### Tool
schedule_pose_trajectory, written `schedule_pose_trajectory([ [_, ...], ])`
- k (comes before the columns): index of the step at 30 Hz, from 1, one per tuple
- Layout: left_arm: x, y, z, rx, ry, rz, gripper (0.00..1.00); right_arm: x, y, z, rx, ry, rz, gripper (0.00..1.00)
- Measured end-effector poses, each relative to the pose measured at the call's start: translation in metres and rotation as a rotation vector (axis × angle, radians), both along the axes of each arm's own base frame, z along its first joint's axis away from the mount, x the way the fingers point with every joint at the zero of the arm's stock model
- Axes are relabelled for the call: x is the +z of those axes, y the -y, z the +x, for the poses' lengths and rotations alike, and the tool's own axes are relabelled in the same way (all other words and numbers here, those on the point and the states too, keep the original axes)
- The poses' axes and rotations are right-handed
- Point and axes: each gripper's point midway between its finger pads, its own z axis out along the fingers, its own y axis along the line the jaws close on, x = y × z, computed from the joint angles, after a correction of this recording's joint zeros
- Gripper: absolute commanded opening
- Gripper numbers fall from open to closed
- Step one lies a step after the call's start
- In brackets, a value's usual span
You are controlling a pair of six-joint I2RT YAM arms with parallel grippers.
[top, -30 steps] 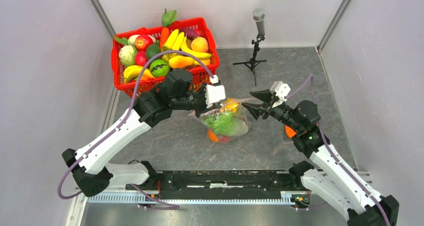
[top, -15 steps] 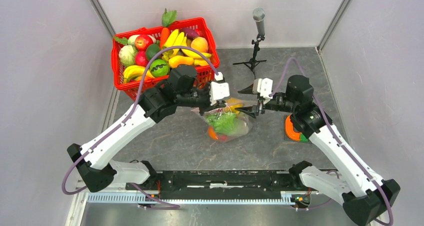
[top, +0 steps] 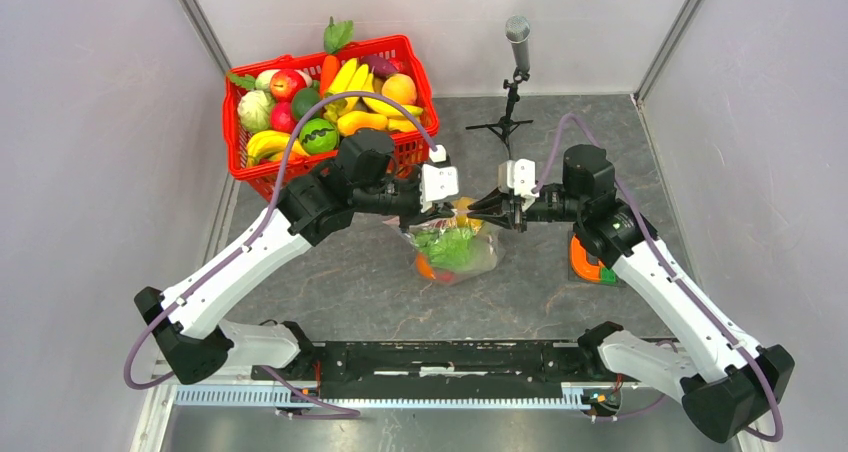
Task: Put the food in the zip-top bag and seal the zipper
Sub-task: Zip the zipper food storage bag at the center of the board.
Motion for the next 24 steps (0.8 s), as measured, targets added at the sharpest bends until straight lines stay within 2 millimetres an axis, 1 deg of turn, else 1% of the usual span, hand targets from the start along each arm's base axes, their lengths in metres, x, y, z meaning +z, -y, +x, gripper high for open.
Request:
schedule_pose_trajectory([
  [3,0.000,0.000,0.000,0.002,0.001,0.000,0.02,0.003,-0.001,0.001,-0.003,0.009,0.010,0.00],
  [13,-0.001,-0.002,0.005,0.025,0.016,0.003,0.02,0.000,0.006,0.007,-0.110,0.050,0.061,0.00],
  [15,-0.001,-0.004,0.005,0.035,0.021,0.005,0.02,0.000,0.009,0.009,-0.148,0.059,0.079,0.00],
  [19,0.001,-0.015,0.005,0.073,0.045,0.008,0.02,0.001,0.016,0.012,-0.215,0.076,0.108,0.00],
  [24,0.001,-0.024,0.006,0.109,0.064,0.014,0.02,0.005,0.021,0.018,-0.271,0.079,0.126,0.00],
])
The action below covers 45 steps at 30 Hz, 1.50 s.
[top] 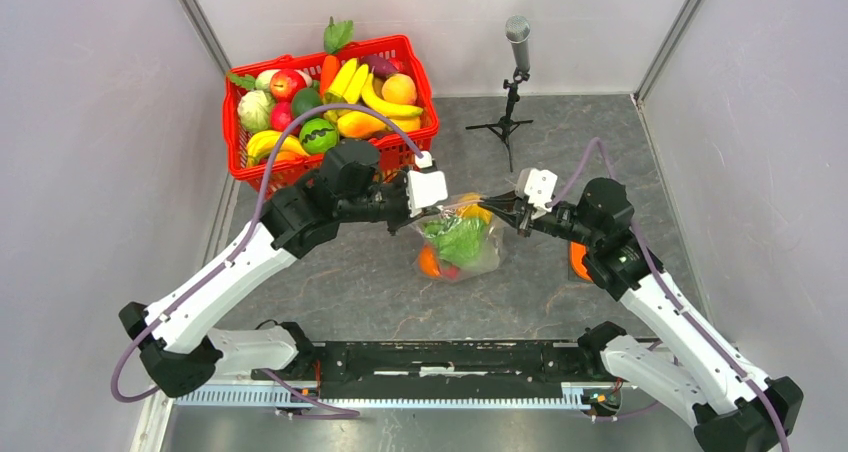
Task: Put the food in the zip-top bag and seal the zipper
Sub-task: Zip the zipper food storage bag at the center of the board.
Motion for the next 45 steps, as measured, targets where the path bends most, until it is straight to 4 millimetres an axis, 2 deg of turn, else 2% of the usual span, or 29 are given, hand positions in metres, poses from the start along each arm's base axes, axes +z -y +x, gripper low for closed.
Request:
schedule_pose_trajectory([
  [8,-0.005,-0.011,0.008,0.065,0.020,0.026,0.02,-0.002,0.011,0.014,-0.117,-0.006,0.022,0.00],
  [16,-0.008,-0.034,0.021,0.161,0.030,0.053,0.02,-0.006,0.023,0.028,-0.232,-0.014,0.044,0.00],
  [27,-0.012,-0.045,0.035,0.245,0.049,0.072,0.02,-0.005,0.025,0.032,-0.257,-0.012,0.063,0.00],
  [31,-0.013,-0.046,0.042,0.283,0.055,0.060,0.07,-0.007,0.026,0.031,-0.258,-0.014,0.063,0.00],
  [32,-0.013,-0.046,0.044,0.292,0.055,0.056,0.11,-0.007,0.026,0.031,-0.258,-0.014,0.063,0.00],
  [33,-0.013,-0.047,0.045,0.300,0.055,0.053,0.22,-0.007,0.026,0.031,-0.258,-0.013,0.064,0.00],
  [34,-0.013,-0.047,0.046,0.307,0.056,0.052,0.40,-0.007,0.026,0.031,-0.259,-0.012,0.064,0.00],
  [36,-0.012,-0.048,0.048,0.327,0.054,0.044,0.45,-0.006,0.026,0.032,-0.264,-0.010,0.067,0.00],
  [38,-0.011,-0.054,0.055,0.377,0.047,0.037,0.71,-0.005,0.031,0.037,-0.299,-0.006,0.075,0.00],
  [39,-0.010,-0.057,0.059,0.402,0.044,0.029,0.80,-0.004,0.033,0.040,-0.318,-0.007,0.079,0.00],
  [42,-0.005,-0.063,0.069,0.470,0.036,-0.015,0.97,-0.004,0.041,0.050,-0.385,-0.015,0.083,0.00],
  [43,-0.002,-0.065,0.072,0.490,0.034,-0.037,1.00,-0.004,0.043,0.054,-0.410,-0.017,0.081,0.00],
  [45,0.002,-0.069,0.077,0.532,0.026,-0.087,1.00,0.000,0.049,0.064,-0.465,-0.021,0.076,0.00],
])
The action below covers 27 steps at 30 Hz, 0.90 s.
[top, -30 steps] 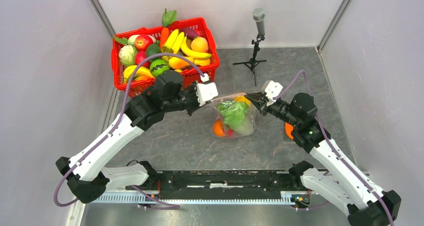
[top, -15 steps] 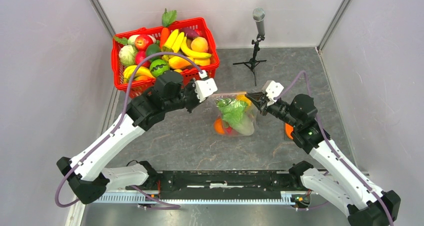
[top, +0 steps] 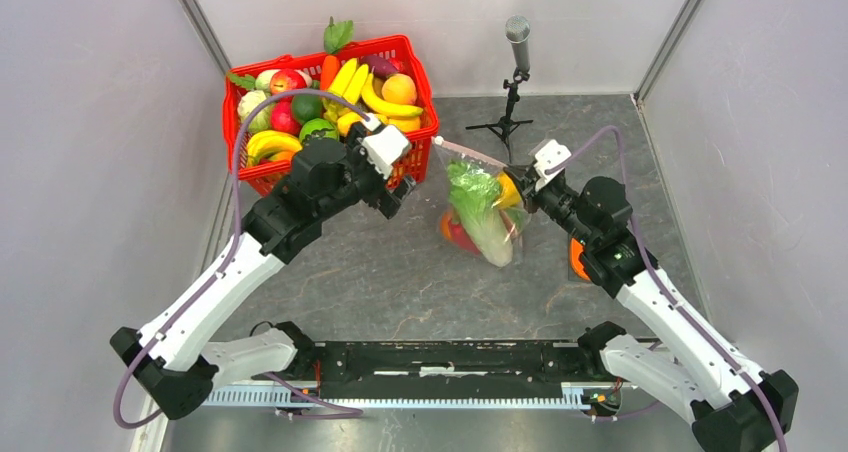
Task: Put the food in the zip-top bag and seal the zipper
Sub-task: Place the zipper food storage bag at the center of the board.
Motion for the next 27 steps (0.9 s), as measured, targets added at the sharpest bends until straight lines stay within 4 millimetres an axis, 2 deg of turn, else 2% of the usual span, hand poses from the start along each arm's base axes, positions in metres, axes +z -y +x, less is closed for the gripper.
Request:
schedule_pose_trajectory([
  [4,0.010,-0.015,0.007,0.087,0.023,-0.104,1.00,0.017,0.005,0.010,-0.050,0.017,0.000,0.00],
  [8,0.027,-0.033,0.012,0.176,0.072,-0.208,1.00,0.054,0.002,0.012,-0.040,0.080,0.025,0.00],
  [10,0.035,-0.041,0.014,0.212,0.094,-0.254,1.00,0.070,-0.003,0.008,0.003,0.114,0.040,0.00],
  [13,0.045,-0.050,0.015,0.253,0.126,-0.303,1.00,0.075,-0.019,-0.005,0.117,0.125,0.057,0.03],
  [14,0.047,-0.053,0.016,0.270,0.132,-0.315,1.00,0.071,-0.026,-0.012,0.175,0.118,0.058,0.10],
  [16,0.050,-0.059,0.017,0.297,0.144,-0.336,1.00,0.050,-0.044,-0.032,0.321,0.075,0.053,0.41],
  [18,0.051,-0.063,0.017,0.314,0.152,-0.346,1.00,0.018,-0.063,-0.059,0.486,-0.012,0.034,0.58],
  [20,0.053,-0.067,0.017,0.330,0.159,-0.358,1.00,-0.012,-0.077,-0.089,0.635,-0.103,0.000,0.61],
  [22,0.056,-0.068,0.018,0.337,0.168,-0.365,1.00,-0.030,-0.081,-0.113,0.730,-0.145,-0.029,0.65],
  [24,0.058,-0.068,0.018,0.335,0.174,-0.372,1.00,-0.030,-0.077,-0.122,0.743,-0.133,-0.035,0.67],
  [27,0.058,-0.064,0.018,0.317,0.166,-0.380,1.00,-0.012,-0.071,-0.125,0.715,-0.057,-0.021,0.70],
])
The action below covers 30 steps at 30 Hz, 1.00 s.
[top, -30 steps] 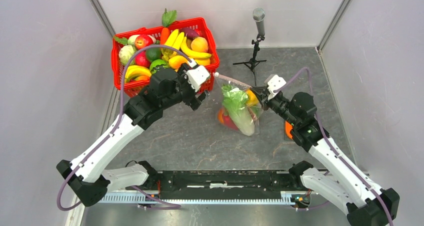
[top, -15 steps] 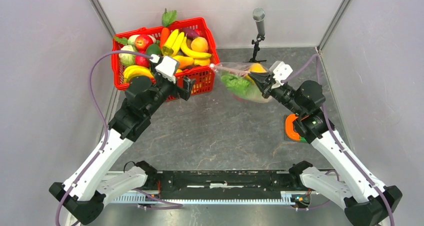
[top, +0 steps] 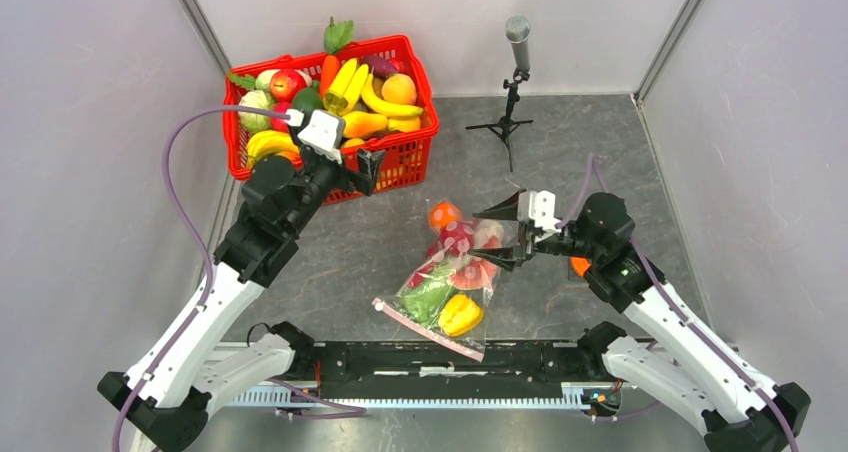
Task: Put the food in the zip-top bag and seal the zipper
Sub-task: Place the zipper food storage bag at the center of the board.
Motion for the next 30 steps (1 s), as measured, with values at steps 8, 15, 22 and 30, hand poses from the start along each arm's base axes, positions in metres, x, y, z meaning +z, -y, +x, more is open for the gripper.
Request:
schedule_pose_trajectory([
  [8,-0.010,0.020,-0.004,-0.105,-0.036,-0.001,1.00,-0.024,-0.010,0.033,-0.108,-0.134,-0.009,0.57],
  [15,-0.021,0.032,-0.007,-0.166,-0.079,0.010,1.00,-0.153,-0.019,0.012,-0.120,-0.503,-0.200,0.54],
  [22,-0.028,0.038,-0.005,-0.191,-0.097,0.014,1.00,-0.175,-0.046,0.016,-0.119,-0.545,-0.271,0.56],
  [30,-0.041,0.042,-0.004,-0.200,-0.143,0.004,1.00,-0.172,-0.068,0.041,-0.181,-0.512,-0.329,0.59],
])
